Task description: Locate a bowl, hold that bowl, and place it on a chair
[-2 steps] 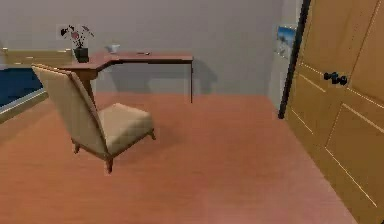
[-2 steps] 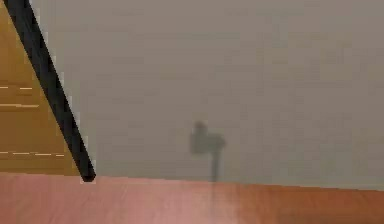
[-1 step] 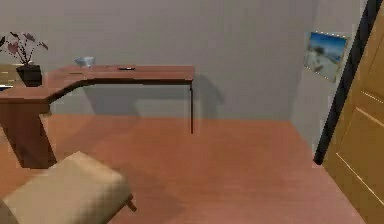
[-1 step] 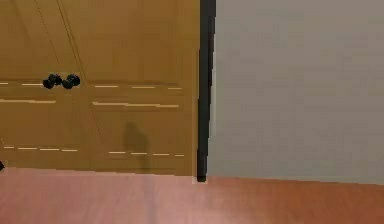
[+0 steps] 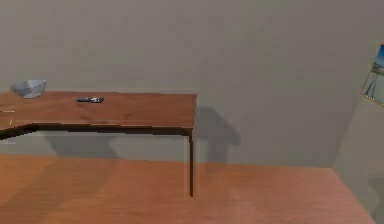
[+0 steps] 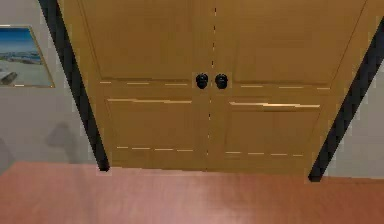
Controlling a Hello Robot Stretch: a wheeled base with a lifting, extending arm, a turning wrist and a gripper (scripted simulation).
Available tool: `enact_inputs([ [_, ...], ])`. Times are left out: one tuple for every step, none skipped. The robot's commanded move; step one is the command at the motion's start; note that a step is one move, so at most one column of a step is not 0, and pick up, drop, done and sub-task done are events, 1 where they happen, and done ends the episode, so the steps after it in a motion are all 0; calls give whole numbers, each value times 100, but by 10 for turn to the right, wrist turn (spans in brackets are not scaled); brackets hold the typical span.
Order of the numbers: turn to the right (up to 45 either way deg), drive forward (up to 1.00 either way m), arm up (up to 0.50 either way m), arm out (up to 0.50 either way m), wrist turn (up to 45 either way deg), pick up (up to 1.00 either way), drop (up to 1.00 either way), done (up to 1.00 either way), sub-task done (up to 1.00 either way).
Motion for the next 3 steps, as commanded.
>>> enact_inputs([
  [-90, 0, 0, 0, 0, 0, 0, 0, 0],
  [0, 30, 0, 0, 0, 0, 0, 0, 0],
  [-390, 0, 0, 0, 0, 0, 0, 0, 0],
])
